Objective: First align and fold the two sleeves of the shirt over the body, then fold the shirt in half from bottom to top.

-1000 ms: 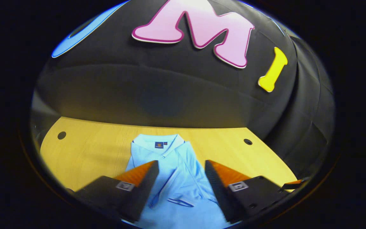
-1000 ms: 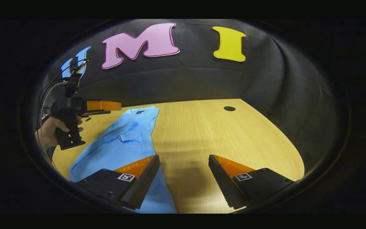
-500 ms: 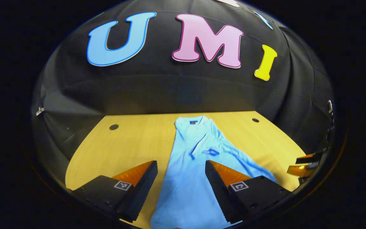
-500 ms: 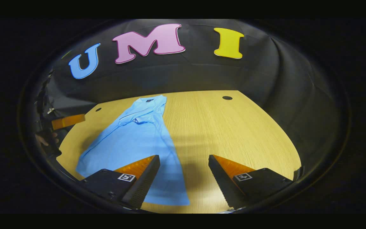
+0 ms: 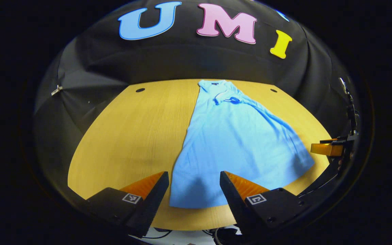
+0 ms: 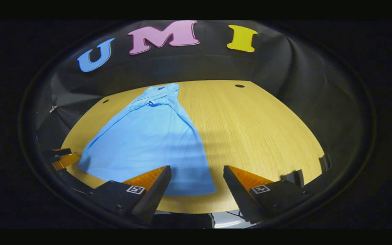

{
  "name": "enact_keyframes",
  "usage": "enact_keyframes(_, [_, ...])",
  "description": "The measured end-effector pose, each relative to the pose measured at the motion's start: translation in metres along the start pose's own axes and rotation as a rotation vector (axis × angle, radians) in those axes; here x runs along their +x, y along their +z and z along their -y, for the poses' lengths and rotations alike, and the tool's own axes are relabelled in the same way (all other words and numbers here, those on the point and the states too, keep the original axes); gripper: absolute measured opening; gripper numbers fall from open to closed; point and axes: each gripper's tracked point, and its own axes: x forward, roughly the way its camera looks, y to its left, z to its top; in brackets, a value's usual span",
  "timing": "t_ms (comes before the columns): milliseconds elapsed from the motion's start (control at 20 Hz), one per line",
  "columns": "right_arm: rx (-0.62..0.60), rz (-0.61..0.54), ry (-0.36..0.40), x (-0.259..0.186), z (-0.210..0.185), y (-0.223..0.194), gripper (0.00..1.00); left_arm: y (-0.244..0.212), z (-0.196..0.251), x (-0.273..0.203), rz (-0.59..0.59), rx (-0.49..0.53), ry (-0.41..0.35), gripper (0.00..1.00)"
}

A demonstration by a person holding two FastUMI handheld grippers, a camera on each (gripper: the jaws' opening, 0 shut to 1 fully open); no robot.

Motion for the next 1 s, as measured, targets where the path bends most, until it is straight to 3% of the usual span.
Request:
enact_keyframes(50, [0.009, -0.007, -0.005, 0.004, -0.002, -0.005, 0.92, -0.008, -0.001, 0.004, -0.013, 0.001, 0.007, 0.96])
enact_keyframes(100, [0.011, -0.006, -0.017, 0.008, -0.001, -0.009, 0.96, -0.012, -0.002, 0.007, -0.023, -0.001, 0.015, 0.97])
enact_keyframes(250, [0.02, -0.027, -0.041, 0.019, 0.0, -0.023, 0.92, -0.023, -0.002, 0.016, -0.055, -0.025, 0.026, 0.96])
enact_keyframes(350, [0.01, -0.051, -0.052, 0.023, 0.0, -0.032, 0.92, -0.031, 0.001, 0.021, -0.078, -0.023, 0.025, 0.97])
enact_keyframes(400, [-0.011, -0.031, -0.053, 0.026, -0.001, -0.027, 0.97, -0.035, 0.002, 0.022, -0.085, -0.008, 0.029, 0.97])
enact_keyframes(600, [-0.021, -0.022, -0.043, 0.028, -0.007, -0.031, 0.95, -0.031, 0.01, 0.023, -0.058, -0.009, 0.023, 0.94])
enact_keyframes(650, [-0.027, -0.009, -0.039, 0.026, -0.009, -0.028, 0.82, -0.03, 0.012, 0.024, -0.06, -0.006, 0.021, 0.9])
enact_keyframes(700, [-0.028, -0.024, -0.03, 0.029, -0.014, -0.03, 0.76, -0.03, 0.017, 0.026, -0.062, -0.001, 0.009, 0.81])
enact_keyframes(750, [-0.034, -0.013, -0.031, 0.029, -0.016, -0.027, 0.51, -0.028, 0.02, 0.028, -0.065, 0.004, 0.006, 0.78])
enact_keyframes(850, [-0.049, -0.019, -0.016, 0.028, -0.023, -0.028, 0.24, -0.025, 0.03, 0.03, -0.064, 0.018, -0.007, 0.47])
enact_keyframes(950, [-0.066, -0.026, -0.014, 0.028, -0.027, -0.029, 0.05, -0.024, 0.034, 0.031, -0.07, 0.025, -0.008, 0.23])
enact_keyframes(1000, [-0.078, -0.035, -0.002, 0.029, -0.03, -0.031, 0.09, -0.024, 0.036, 0.03, -0.072, 0.017, -0.003, 0.17])
